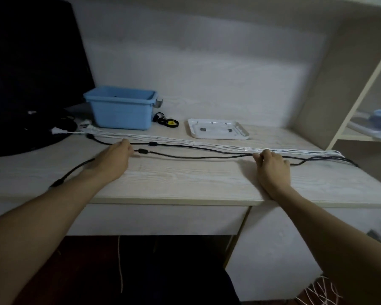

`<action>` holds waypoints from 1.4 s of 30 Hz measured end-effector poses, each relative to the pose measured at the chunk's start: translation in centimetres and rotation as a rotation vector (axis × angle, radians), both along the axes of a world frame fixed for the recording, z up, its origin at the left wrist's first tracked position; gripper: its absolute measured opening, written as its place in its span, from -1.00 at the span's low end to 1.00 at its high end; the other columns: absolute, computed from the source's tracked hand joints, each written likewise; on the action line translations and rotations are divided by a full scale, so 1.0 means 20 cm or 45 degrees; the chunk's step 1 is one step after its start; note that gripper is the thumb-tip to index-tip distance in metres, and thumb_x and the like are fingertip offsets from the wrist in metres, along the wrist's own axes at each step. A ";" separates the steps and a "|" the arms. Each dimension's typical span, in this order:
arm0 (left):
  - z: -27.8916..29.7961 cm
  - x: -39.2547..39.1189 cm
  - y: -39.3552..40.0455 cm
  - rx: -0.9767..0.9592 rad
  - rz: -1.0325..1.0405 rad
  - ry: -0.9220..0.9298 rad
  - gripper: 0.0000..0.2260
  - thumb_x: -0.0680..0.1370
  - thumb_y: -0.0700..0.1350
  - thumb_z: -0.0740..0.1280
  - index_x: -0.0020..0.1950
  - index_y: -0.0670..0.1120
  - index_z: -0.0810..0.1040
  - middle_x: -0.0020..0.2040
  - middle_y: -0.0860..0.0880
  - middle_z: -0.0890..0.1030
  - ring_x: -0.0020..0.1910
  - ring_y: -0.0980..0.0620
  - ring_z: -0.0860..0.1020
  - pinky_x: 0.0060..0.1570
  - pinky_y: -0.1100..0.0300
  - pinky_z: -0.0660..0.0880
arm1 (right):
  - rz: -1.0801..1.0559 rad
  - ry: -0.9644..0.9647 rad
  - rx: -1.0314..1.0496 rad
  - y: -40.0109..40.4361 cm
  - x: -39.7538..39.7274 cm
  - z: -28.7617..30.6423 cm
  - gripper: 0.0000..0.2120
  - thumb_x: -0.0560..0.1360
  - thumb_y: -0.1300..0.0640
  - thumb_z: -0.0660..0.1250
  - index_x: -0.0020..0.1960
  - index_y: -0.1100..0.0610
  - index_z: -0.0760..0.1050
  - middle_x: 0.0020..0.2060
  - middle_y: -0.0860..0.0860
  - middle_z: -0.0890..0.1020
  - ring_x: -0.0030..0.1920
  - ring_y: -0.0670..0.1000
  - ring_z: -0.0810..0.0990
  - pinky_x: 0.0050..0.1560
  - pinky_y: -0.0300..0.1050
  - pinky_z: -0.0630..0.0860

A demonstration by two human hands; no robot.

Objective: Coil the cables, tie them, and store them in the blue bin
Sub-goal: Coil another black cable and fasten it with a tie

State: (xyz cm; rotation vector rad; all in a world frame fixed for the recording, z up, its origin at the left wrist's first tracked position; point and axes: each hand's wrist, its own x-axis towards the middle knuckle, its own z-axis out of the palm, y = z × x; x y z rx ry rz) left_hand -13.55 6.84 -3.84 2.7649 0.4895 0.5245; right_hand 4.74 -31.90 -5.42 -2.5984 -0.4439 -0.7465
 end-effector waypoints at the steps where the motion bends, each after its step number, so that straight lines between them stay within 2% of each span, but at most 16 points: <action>1: 0.03 -0.03 -0.02 -0.026 0.049 -0.037 -0.88 0.66 -0.15 0.15 -0.06 -0.12 0.36 -0.07 -0.15 0.54 -0.15 -0.12 0.46 -0.13 -0.01 0.43 | 0.008 -0.043 -0.050 -0.06 -0.02 0.01 -0.54 0.65 -0.12 0.11 -0.03 0.27 0.51 -0.09 0.28 0.61 0.00 0.32 0.53 0.04 0.17 0.37; 4: 0.14 -0.09 -0.09 0.025 0.165 -0.162 -0.64 0.65 0.14 0.17 -0.13 -0.14 0.42 -0.23 -0.07 0.52 -0.23 -0.13 0.48 -0.22 0.02 0.41 | -0.027 -0.158 -0.134 -0.30 -0.06 0.06 -0.46 0.58 -0.15 0.20 -0.12 0.36 0.52 -0.16 0.36 0.54 -0.05 0.37 0.49 -0.04 0.22 0.43; 7: 0.23 -0.09 -0.19 0.074 0.076 -0.274 -0.50 0.59 0.21 0.24 -0.31 -0.19 0.45 -0.38 -0.10 0.49 -0.37 -0.09 0.45 -0.37 0.09 0.30 | -0.122 -0.130 -0.063 -0.54 -0.09 0.17 -0.55 0.57 -0.03 0.33 -0.08 0.42 0.52 -0.08 0.39 0.48 0.05 0.39 0.42 0.09 0.24 0.40; 9: 0.28 -0.08 -0.29 0.084 0.006 -0.335 -0.45 0.57 0.24 0.24 -0.37 -0.20 0.43 -0.43 -0.10 0.48 -0.41 -0.09 0.44 -0.41 0.11 0.27 | -0.169 -0.086 -0.018 -0.68 -0.10 0.25 -0.52 0.57 -0.09 0.30 -0.07 0.40 0.51 -0.05 0.38 0.45 0.08 0.37 0.39 0.14 0.22 0.39; 13: 0.36 -0.05 -0.45 -0.022 -0.058 -0.450 -0.45 0.58 0.24 0.23 -0.43 -0.12 0.31 -0.48 -0.08 0.41 -0.45 -0.09 0.39 -0.44 0.12 0.24 | -0.242 0.039 -0.087 -0.95 -0.14 0.37 -0.40 0.49 -0.27 0.24 -0.02 0.33 0.49 0.03 0.36 0.45 0.16 0.33 0.38 0.22 0.19 0.41; 17: 0.38 -0.04 -0.56 -0.090 -0.046 -0.497 -0.44 0.58 0.23 0.24 -0.47 -0.10 0.26 -0.52 -0.05 0.33 -0.50 -0.05 0.31 -0.47 0.14 0.16 | -0.326 0.112 -0.202 -1.23 -0.16 0.46 -0.57 0.59 -0.04 0.30 0.17 0.34 0.50 0.14 0.37 0.45 0.14 0.36 0.43 0.21 0.21 0.47; 19: 0.39 -0.03 -0.60 -0.133 -0.018 -0.519 -0.42 0.61 0.17 0.23 -0.51 -0.13 0.26 -0.55 -0.07 0.33 -0.51 -0.09 0.33 -0.48 0.15 0.18 | -0.433 0.162 -0.138 -1.35 -0.19 0.49 -0.63 0.65 0.02 0.19 0.06 0.34 0.55 0.09 0.41 0.52 0.02 0.34 0.52 0.07 0.13 0.52; 21: 0.38 -0.03 -0.63 -0.174 0.005 -0.511 -0.43 0.65 0.05 0.19 -0.54 -0.15 0.27 -0.54 -0.12 0.35 -0.48 -0.14 0.39 -0.46 0.14 0.23 | -0.543 0.287 -0.190 -1.46 -0.22 0.49 -0.54 0.67 -0.03 0.09 -0.07 0.30 0.58 0.00 0.38 0.61 -0.06 0.31 0.59 -0.08 0.05 0.50; 25: 0.38 -0.06 -0.74 -0.295 -0.048 -0.434 -0.46 0.67 0.03 0.12 -0.49 -0.15 0.28 -0.49 -0.12 0.36 -0.43 -0.13 0.37 -0.36 0.08 0.27 | -0.740 0.481 -0.270 -1.61 -0.26 0.41 -0.58 0.63 -0.05 0.17 0.01 0.30 0.60 -0.02 0.34 0.63 -0.02 0.30 0.63 0.00 0.10 0.58; 27: 0.35 -0.05 -0.78 -0.475 -0.163 -0.345 -0.53 0.67 0.08 0.10 -0.38 -0.11 0.31 -0.42 -0.08 0.39 -0.39 -0.08 0.37 -0.32 0.09 0.26 | -0.784 0.565 -0.255 -1.65 -0.27 0.37 -0.52 0.60 -0.13 0.23 -0.13 0.29 0.58 -0.14 0.30 0.65 -0.15 0.24 0.64 -0.03 0.02 0.57; 29: 0.32 -0.03 -0.81 -0.698 -0.264 -0.203 -0.67 0.67 0.07 0.12 -0.20 -0.09 0.40 -0.34 -0.05 0.43 -0.38 -0.03 0.37 -0.35 0.13 0.26 | -0.713 0.649 -0.099 -1.67 -0.29 0.33 -0.59 0.62 -0.01 0.26 -0.30 0.23 0.49 -0.34 0.19 0.56 -0.27 0.18 0.58 -0.19 -0.11 0.46; 31: 0.30 -0.02 -0.83 -0.823 -0.323 -0.051 -0.79 0.67 -0.01 0.15 -0.04 -0.12 0.44 -0.33 -0.05 0.43 -0.45 0.02 0.31 -0.44 0.20 0.23 | -0.675 0.743 0.007 -1.67 -0.29 0.30 -0.65 0.62 0.14 0.25 -0.33 0.21 0.45 -0.39 0.14 0.50 -0.37 0.11 0.53 -0.40 -0.19 0.42; 34: 0.29 -0.04 -0.86 -0.920 -0.425 0.112 -0.85 0.65 -0.08 0.21 -0.02 -0.14 0.48 -0.37 -0.07 0.38 -0.54 0.06 0.22 -0.51 0.25 0.16 | -0.676 1.004 0.064 -1.68 -0.28 0.24 -0.64 0.64 0.12 0.27 -0.29 0.24 0.42 -0.45 0.16 0.51 -0.61 -0.01 0.49 -0.59 -0.25 0.42; 36: 0.29 -0.07 -0.89 -0.939 -0.473 0.183 -0.84 0.64 -0.06 0.26 -0.03 -0.13 0.52 -0.39 -0.06 0.39 -0.55 0.07 0.21 -0.53 0.27 0.14 | -0.690 1.221 0.028 -1.66 -0.28 0.20 -0.59 0.63 -0.02 0.28 -0.27 0.25 0.49 -0.43 0.17 0.59 -0.57 0.05 0.50 -0.51 -0.25 0.40; 39: 0.29 -0.13 -0.96 -1.022 -0.546 0.193 -0.83 0.65 -0.06 0.26 -0.04 -0.14 0.54 -0.45 -0.03 0.37 -0.56 0.09 0.17 -0.53 0.29 0.10 | -0.586 1.398 -0.303 -1.57 -0.32 0.17 -0.57 0.58 -0.09 0.34 -0.36 0.15 0.57 -0.35 0.08 0.57 -0.41 0.01 0.45 -0.37 -0.24 0.34; 42: 0.26 -0.20 -1.05 -1.176 -0.662 0.150 -0.82 0.66 -0.09 0.24 -0.04 -0.15 0.54 -0.50 -0.01 0.33 -0.57 0.10 0.13 -0.52 0.30 0.05 | -0.370 1.478 -0.361 -1.38 -0.41 0.08 -0.79 0.58 0.02 0.35 -0.12 0.15 0.57 -0.26 0.06 0.58 -0.36 -0.04 0.45 -0.32 -0.21 0.37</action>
